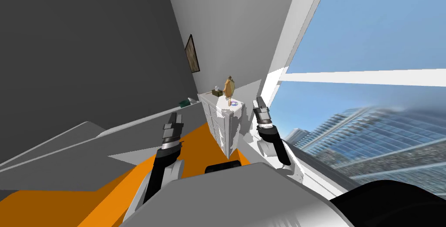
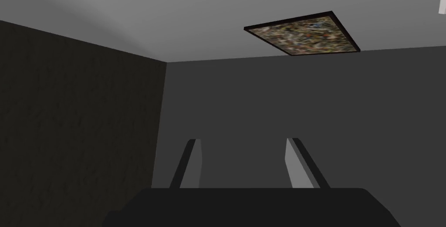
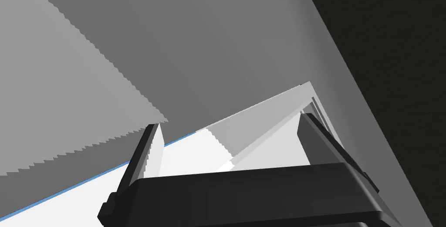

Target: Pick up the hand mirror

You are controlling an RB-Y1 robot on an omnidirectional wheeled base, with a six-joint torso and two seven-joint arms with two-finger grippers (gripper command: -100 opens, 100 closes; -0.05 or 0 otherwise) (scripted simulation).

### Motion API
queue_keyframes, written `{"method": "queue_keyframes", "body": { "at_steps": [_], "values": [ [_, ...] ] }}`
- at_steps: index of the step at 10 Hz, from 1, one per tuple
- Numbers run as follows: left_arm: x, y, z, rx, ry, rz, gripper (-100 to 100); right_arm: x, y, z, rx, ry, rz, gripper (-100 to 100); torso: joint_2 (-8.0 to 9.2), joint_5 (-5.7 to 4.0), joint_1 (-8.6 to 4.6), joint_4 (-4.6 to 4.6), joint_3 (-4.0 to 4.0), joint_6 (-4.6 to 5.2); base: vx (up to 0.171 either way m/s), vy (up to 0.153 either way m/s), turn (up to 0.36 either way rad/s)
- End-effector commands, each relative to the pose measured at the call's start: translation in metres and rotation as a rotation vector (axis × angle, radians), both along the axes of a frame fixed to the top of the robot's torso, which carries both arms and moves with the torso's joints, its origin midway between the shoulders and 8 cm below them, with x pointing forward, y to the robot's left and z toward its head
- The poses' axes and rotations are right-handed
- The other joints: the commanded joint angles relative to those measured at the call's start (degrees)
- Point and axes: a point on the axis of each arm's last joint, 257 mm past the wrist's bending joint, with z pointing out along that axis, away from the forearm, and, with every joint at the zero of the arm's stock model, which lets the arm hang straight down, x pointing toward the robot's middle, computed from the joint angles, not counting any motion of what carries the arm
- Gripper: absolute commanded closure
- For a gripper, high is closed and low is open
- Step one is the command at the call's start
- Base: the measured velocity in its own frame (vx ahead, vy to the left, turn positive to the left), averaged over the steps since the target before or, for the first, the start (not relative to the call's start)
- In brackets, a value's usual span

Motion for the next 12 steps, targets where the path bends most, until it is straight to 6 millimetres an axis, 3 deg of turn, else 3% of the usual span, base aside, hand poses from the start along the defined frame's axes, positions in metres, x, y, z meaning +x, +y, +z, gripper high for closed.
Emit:
{"method": "queue_keyframes", "body": {
  "at_steps": [1,6,12],
  "values": [
    [0.0,0.0,0.0,0.0,0.0,0.0,0,0.002,-0.003,0.007,-0.081,-0.007,-0.055,-100,0.0,0.0,0.0,0.0,0.0,0.0,0.092,0.321,-0.246],
    [0.0,0.0,0.0,0.0,0.0,0.0,0,0.012,-0.021,0.025,-0.299,-0.016,-0.27,-100,-0.19,0.02,0.04,-0.05,-0.11,-0.01,0.051,0.325,-0.278],
    [0.0,0.0,0.0,0.0,0.0,0.0,0,0.025,-0.066,0.029,-0.493,0.043,-0.569,-100,-0.55,0.01,-0.05,-0.13,-0.32,-0.02,0.082,0.308,-0.287]
  ]
}}
